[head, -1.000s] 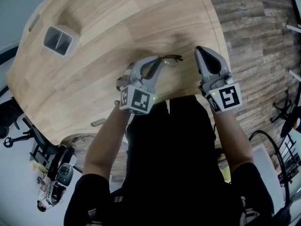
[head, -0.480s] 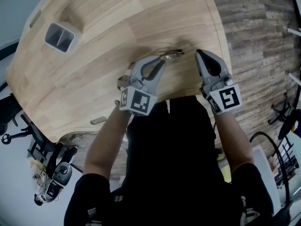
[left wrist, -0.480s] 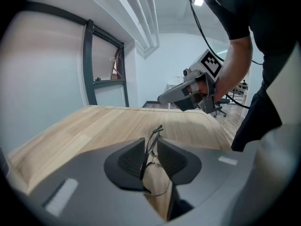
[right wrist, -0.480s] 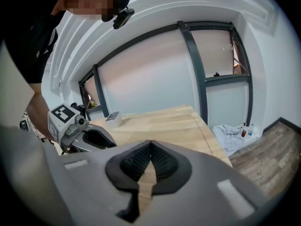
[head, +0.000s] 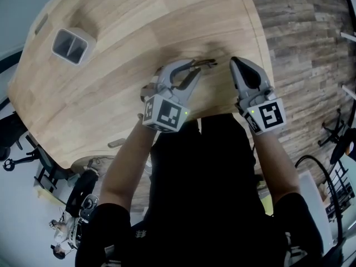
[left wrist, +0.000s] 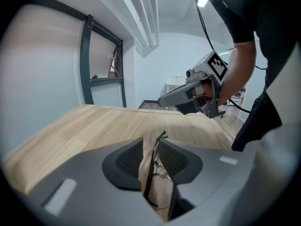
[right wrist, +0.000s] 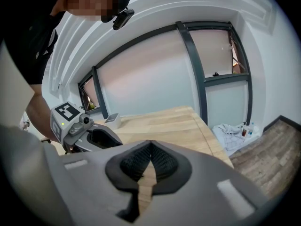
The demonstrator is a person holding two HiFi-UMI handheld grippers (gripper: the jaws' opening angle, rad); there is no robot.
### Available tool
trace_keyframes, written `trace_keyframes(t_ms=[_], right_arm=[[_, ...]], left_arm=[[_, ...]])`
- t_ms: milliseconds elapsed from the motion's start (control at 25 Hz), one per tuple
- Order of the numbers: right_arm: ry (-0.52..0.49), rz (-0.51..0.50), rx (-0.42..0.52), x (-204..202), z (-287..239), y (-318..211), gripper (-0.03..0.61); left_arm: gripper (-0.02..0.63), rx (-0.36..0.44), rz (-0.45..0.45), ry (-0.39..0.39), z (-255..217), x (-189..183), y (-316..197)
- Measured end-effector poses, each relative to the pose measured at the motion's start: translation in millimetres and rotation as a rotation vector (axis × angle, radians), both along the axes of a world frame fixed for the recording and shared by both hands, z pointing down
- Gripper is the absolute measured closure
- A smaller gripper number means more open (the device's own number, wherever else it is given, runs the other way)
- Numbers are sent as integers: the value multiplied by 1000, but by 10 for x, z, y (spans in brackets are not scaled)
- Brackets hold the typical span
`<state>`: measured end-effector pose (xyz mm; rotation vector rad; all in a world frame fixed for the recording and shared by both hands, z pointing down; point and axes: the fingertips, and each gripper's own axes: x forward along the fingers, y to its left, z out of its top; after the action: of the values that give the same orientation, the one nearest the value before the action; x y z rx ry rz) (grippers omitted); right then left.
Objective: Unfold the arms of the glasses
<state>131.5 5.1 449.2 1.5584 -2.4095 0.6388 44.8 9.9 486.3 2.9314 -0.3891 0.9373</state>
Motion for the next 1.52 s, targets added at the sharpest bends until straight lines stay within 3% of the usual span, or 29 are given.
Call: trace_keyframes(t_ms=[480, 600, 1080, 1520], right_arm=[[-20, -3, -1, 22, 13, -33, 581], [-15, -12, 1, 21, 33, -27, 581], [-7, -57, -50, -94, 124, -26, 580], [4, -105, -69, -211, 211, -61, 580]], left_arm=[[516, -55, 37, -99, 310, 58, 26], [576, -44, 16, -89, 318, 43, 7], [583, -32, 2, -15, 105, -29, -25], [581, 7, 1, -19, 154, -66, -78]])
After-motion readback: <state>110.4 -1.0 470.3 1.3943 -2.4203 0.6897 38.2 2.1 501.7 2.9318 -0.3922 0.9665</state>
